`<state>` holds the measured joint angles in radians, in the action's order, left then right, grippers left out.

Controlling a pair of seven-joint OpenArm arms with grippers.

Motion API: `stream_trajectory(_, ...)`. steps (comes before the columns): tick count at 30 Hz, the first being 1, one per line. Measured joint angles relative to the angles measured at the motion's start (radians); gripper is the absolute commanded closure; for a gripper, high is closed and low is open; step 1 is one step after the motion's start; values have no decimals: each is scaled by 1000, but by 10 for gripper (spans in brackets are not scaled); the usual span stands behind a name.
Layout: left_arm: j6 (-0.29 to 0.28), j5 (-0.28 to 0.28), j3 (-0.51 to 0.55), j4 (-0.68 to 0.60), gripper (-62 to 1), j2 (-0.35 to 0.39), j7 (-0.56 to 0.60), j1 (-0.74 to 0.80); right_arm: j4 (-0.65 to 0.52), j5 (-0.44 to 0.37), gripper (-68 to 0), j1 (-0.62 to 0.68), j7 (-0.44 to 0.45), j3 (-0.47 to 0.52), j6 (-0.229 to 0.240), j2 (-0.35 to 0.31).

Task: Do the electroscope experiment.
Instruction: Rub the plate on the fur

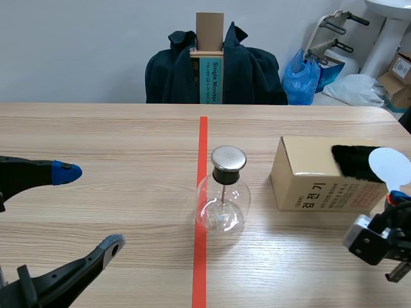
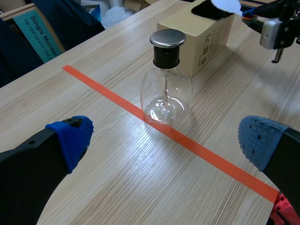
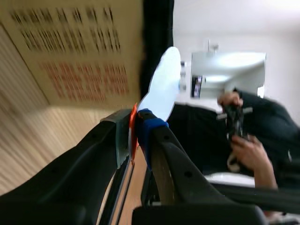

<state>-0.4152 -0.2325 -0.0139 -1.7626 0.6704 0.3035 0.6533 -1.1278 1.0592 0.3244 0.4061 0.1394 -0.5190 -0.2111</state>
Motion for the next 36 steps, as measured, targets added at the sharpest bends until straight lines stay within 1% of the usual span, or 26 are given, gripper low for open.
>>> stream_trajectory(1,0,0,0,0,-623,0,0,0,0,-5,-8,0,76,8,17,-6)
stream_trajectory(3,0,0,0,0,-623,0,0,0,0,0,-8,0,200,11,18,-16)
stream_trajectory(4,0,0,0,0,-623,0,0,0,0,5,-8,0,214,8,19,-13)
stream_trajectory(5,0,0,0,0,-623,0,0,0,0,8,-8,-1,184,3,18,-7)
stream_trajectory(8,0,0,0,0,-623,0,-1,0,0,9,-8,-2,10,-4,11,9)
stream_trajectory(9,0,0,0,0,-623,0,-1,0,0,5,-8,-2,10,-3,17,6)
stream_trajectory(10,0,0,0,0,-623,0,-3,0,-1,-3,-8,-3,60,-3,42,0)
stream_trajectory(11,0,0,0,0,-623,0,-3,0,-1,-5,-8,-2,138,5,56,-6)
stream_trajectory(12,0,0,0,0,-623,0,-3,0,-1,-3,-8,-2,220,10,55,-13)
stream_trajectory(13,0,0,0,0,-623,0,-3,0,-1,1,-8,-3,251,10,56,-16)
stream_trajectory(14,0,0,0,0,-623,0,-3,0,-1,9,-8,-5,232,7,55,-12)
stream_trajectory(16,0,0,0,0,-623,0,-3,0,-1,13,-8,-5,90,-3,26,1)
stream_trajectory(17,0,0,0,0,-623,0,-3,0,-1,7,-8,-6,21,-4,26,4)
stream_trajectory(18,0,0,0,0,-623,0,-3,0,-2,6,-8,-6,-9,-3,30,3)
stream_trajectory(19,0,0,0,0,-623,0,-3,0,-2,6,-8,-5,5,4,32,2)
stream_trajectory(22,0,0,0,0,-623,0,-3,0,-2,-4,-8,-6,202,18,41,-6)
stream_trajectory(23,0,0,0,0,-623,0,-3,0,-2,5,-8,-9,224,15,42,-7)
stream_trajectory(24,0,0,0,0,-623,0,-3,0,-2,13,-8,-11,189,11,40,-3)
stream_trajectory(26,0,0,0,0,-623,0,-3,0,-3,13,-8,-14,37,2,33,7)
stream_trajectory(27,0,0,0,0,-623,0,-3,0,-3,9,-8,-14,-15,3,33,6)
stream_trajectory(28,0,0,0,0,-623,0,-3,0,-3,5,-8,-14,-20,10,34,3)
stream_trajectory(29,0,0,0,0,-623,0,-3,0,-2,2,-8,-13,23,18,42,-2)
stream_trajectory(31,0,0,0,0,-623,0,-3,0,-2,0,-8,-13,185,29,45,-16)
stream_trajectory(32,0,0,0,0,-623,0,-3,0,-2,3,-8,-15,235,28,45,-17)
stream_trajectory(33,0,0,0,0,-623,0,-3,0,-2,9,-8,-19,232,21,45,-13)
stream_trajectory(36,0,0,0,0,-623,0,-3,0,-3,12,-8,-19,50,7,37,5)
